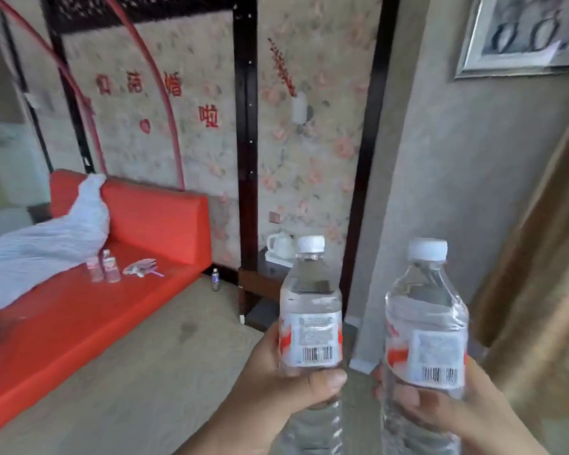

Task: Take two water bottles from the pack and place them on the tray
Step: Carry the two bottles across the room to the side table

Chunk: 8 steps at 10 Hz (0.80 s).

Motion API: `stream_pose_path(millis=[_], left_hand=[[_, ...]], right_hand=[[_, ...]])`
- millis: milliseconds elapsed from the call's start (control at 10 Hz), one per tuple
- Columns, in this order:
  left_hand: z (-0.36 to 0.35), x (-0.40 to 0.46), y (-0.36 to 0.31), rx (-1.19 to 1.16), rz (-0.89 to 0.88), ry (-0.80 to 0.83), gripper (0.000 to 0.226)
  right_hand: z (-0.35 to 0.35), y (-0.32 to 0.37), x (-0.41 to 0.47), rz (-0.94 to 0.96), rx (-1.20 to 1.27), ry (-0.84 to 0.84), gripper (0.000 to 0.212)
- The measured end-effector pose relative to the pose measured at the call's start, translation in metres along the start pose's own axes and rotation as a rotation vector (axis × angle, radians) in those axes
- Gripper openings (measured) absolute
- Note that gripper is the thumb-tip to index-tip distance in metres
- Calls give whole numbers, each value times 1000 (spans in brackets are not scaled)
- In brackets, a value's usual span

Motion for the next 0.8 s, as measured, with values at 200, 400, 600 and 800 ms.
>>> stream_pose_path(millis=[200, 400, 600, 800], left_hand=[[126, 65, 6, 17, 52, -109, 47], [233, 154, 20, 55, 62, -208, 45], [339, 267, 7, 124, 54, -201, 42], [441, 373, 0, 102, 39, -162, 44]], right_hand=[[43, 77, 180, -59, -62, -94, 43], [50, 50, 338, -42, -38, -128, 48], [70, 47, 502, 22, 18, -37, 56], [86, 32, 654, 11, 75, -26, 59]])
Point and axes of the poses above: each hand's wrist, its own x-axis towards the middle knuckle, its own z-axis out of the back of the hand, y = z × x, the point moved 2 cm from there along x, towards the middle knuckle, and after that the axes turned 7 degrees about y, right-handed, at the moved point
